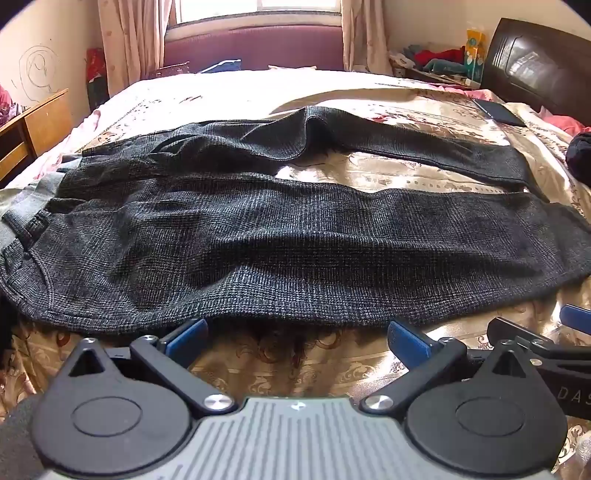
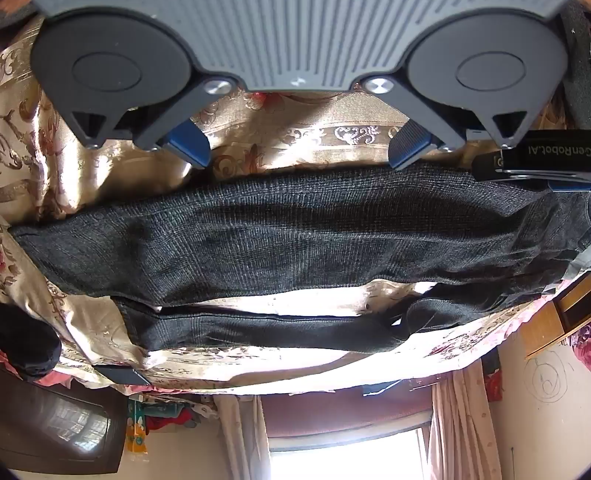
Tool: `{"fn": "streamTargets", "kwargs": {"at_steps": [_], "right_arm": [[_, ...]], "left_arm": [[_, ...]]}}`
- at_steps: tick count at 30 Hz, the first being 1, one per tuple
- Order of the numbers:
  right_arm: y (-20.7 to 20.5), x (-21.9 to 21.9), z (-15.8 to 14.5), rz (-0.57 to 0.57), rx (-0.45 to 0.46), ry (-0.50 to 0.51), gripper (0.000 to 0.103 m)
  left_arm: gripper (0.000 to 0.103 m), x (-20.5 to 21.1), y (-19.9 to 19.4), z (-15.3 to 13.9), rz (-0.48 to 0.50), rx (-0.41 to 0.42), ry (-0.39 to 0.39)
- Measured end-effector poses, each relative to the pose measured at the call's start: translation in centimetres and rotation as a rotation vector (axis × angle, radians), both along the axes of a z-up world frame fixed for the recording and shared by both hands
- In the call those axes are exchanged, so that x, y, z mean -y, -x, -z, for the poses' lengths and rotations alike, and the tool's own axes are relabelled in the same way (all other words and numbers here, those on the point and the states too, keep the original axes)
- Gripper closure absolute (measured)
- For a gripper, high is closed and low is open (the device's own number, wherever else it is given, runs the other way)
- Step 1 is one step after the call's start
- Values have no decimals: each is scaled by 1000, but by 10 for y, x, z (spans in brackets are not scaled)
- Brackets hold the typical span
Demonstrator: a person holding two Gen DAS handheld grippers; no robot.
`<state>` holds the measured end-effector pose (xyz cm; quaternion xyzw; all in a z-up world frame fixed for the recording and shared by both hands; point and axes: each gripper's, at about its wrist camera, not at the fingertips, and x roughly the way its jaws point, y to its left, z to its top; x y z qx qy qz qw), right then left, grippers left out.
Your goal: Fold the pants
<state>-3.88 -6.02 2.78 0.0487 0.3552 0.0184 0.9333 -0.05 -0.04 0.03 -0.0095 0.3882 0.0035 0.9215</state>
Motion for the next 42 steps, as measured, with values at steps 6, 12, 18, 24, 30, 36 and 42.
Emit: {"fn": "streamTargets", "kwargs": {"at_steps": [6,12,18,24,30,36,42], "right_arm": [[0,1,1,-1,-2,-1,1],[1,1,0,2,-2,3,1],[-1,4,2,4,-3,-3,1],[-3,4,2,5,-6,-5,1],[-3,5,2,5,-7,-6,1],[-3,5,3,6,-8,-5,1],[-3,5,3,5,-8,-5,1]], "left_arm": [[0,-1,4,-2,10,13,-3],[0,0,-2,3,18,-26,26],[0,2,-9,8,13,-116,24],[0,2,-12,14,13,-163,34],[0,2,-9,10,10,-148,39],[0,4,-9,9,22,-154,26],[0,7,-9,12,42,-172,9]]}}
